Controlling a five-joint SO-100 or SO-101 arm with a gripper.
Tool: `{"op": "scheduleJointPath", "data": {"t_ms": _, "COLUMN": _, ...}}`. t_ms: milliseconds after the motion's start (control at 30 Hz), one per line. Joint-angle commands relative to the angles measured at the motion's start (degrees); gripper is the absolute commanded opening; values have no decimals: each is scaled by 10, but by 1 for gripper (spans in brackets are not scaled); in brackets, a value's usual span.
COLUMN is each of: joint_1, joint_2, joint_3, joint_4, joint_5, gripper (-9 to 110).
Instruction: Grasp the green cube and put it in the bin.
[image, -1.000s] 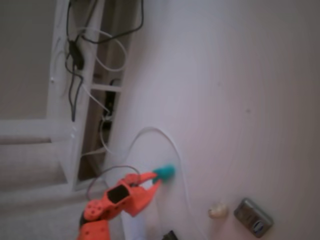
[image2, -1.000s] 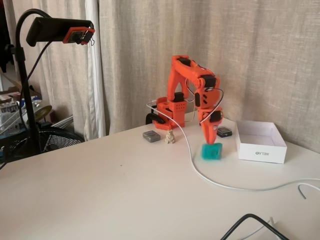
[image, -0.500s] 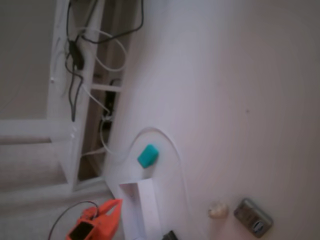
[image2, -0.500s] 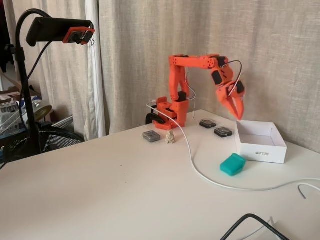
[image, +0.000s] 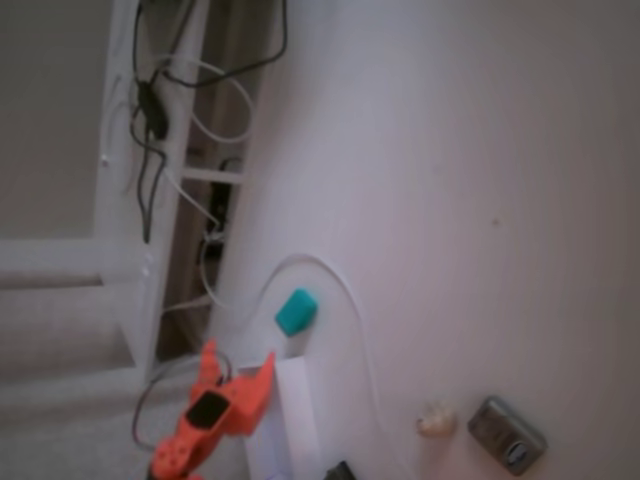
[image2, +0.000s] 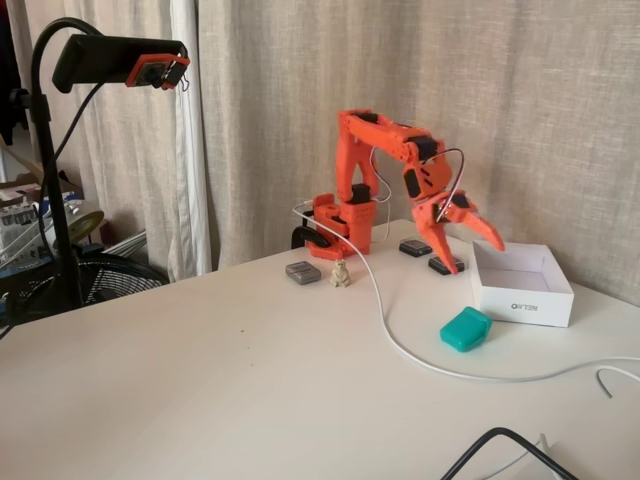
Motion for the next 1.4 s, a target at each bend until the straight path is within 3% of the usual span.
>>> {"op": "scheduleJointPath", "data": {"t_ms": 0, "joint_1": 18, "joint_2": -62, "joint_3": -76, "joint_4": -11, "joint_5": -14, "gripper": 45}}
{"op": "scheduleJointPath", "data": {"t_ms": 467, "joint_1": 64, "joint_2": -180, "joint_3": -102, "joint_4": 24, "joint_5": -36, "gripper": 43}}
{"op": "scheduleJointPath", "data": {"t_ms": 767, "joint_1": 64, "joint_2": -285, "joint_3": -234, "joint_4": 102, "joint_5": -36, "gripper": 43}}
{"op": "scheduleJointPath", "data": {"t_ms": 1033, "joint_1": 48, "joint_2": -328, "joint_3": -324, "joint_4": 98, "joint_5": -46, "gripper": 40}}
{"op": "scheduleJointPath", "data": {"t_ms": 1133, "joint_1": 43, "joint_2": -342, "joint_3": -338, "joint_4": 142, "joint_5": -77, "gripper": 34}}
{"op": "scheduleJointPath", "data": {"t_ms": 1367, "joint_1": 43, "joint_2": -367, "joint_3": -340, "joint_4": 221, "joint_5": -105, "gripper": 32}}
